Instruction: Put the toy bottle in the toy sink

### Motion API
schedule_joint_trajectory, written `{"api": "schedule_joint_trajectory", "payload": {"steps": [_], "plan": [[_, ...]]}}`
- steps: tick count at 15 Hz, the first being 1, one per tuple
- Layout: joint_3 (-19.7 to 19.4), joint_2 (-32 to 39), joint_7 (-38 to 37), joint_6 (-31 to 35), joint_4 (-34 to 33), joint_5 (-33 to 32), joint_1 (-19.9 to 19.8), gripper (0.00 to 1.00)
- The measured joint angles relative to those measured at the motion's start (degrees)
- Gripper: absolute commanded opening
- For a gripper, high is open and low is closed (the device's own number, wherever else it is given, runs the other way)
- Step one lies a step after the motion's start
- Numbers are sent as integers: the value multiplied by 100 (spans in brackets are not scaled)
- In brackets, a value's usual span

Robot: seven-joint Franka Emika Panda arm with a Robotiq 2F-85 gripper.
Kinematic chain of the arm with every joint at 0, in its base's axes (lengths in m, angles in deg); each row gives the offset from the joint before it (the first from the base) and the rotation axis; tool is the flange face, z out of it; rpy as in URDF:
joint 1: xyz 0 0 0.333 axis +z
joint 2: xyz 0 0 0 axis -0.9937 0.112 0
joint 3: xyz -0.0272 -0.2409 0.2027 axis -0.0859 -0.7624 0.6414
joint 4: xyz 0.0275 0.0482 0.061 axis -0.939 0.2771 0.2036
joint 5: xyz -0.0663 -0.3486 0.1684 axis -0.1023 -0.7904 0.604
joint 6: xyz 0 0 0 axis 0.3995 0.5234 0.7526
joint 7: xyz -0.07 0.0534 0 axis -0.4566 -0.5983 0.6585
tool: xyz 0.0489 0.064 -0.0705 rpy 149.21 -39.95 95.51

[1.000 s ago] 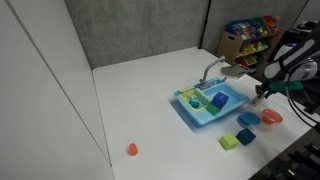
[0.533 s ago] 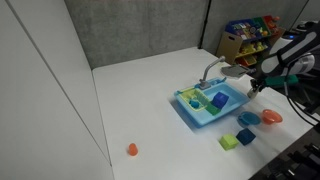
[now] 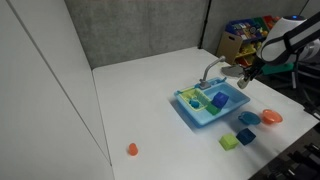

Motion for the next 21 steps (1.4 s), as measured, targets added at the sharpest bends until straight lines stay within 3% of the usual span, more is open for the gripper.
{"api": "schedule_joint_trajectory", "payload": {"steps": [4, 6, 8, 13, 21], "plan": [[537, -205, 282, 42, 401, 95, -15, 10], [733, -200, 407, 117, 574, 131, -17, 58], [796, -192, 468, 130, 684, 130, -9, 60], [663, -352, 472, -64, 714, -3, 50, 98], [474, -1489, 182, -2329, 471, -212, 280, 100]]}}
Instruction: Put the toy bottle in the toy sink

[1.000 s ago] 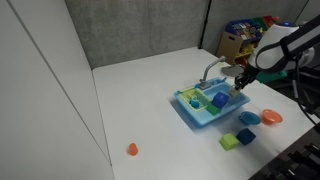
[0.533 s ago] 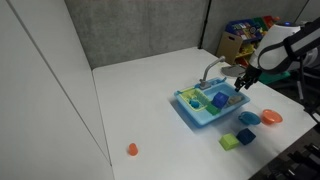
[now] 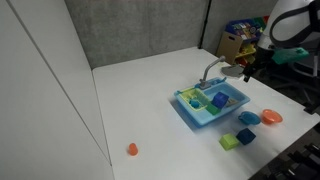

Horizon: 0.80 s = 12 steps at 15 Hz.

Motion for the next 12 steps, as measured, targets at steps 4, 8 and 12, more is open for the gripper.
{"api": "schedule_joint_trajectory", "payload": {"steps": [4, 8, 12], "plan": [[95, -540, -165, -1270, -377, 0, 55, 100], [282, -1095, -111, -2182, -593, 21, 78, 100], [380, -1664, 31, -2844, -663, 32, 98, 100]]}}
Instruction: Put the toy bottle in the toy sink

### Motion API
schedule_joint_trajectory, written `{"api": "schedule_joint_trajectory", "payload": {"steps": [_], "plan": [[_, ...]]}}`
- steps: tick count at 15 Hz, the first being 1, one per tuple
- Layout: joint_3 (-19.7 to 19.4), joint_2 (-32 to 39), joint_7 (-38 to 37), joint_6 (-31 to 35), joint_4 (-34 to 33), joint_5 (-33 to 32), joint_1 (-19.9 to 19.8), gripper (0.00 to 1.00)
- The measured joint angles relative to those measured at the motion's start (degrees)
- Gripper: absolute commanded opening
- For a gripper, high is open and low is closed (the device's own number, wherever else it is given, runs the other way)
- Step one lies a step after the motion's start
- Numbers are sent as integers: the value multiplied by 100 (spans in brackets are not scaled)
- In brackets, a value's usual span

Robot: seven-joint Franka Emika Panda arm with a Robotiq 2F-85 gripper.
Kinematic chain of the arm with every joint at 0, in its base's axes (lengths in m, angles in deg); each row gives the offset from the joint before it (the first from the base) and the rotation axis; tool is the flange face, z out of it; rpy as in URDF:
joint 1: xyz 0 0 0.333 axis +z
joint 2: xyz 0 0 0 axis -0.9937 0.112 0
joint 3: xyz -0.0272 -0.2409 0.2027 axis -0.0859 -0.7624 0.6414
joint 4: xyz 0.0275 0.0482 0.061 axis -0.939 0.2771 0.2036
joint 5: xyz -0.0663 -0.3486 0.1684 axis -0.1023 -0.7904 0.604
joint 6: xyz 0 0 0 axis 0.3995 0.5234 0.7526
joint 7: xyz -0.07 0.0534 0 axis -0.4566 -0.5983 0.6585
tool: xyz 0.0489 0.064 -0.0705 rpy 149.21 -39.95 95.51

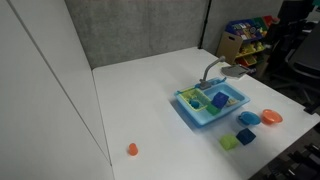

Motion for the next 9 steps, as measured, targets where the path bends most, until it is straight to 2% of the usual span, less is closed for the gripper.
{"api": "schedule_joint_trajectory", "payload": {"steps": [5, 9], "plan": [[30, -674, 37, -374, -16, 1, 3, 100], [30, -884, 47, -422, -16, 1, 3, 100]]}}
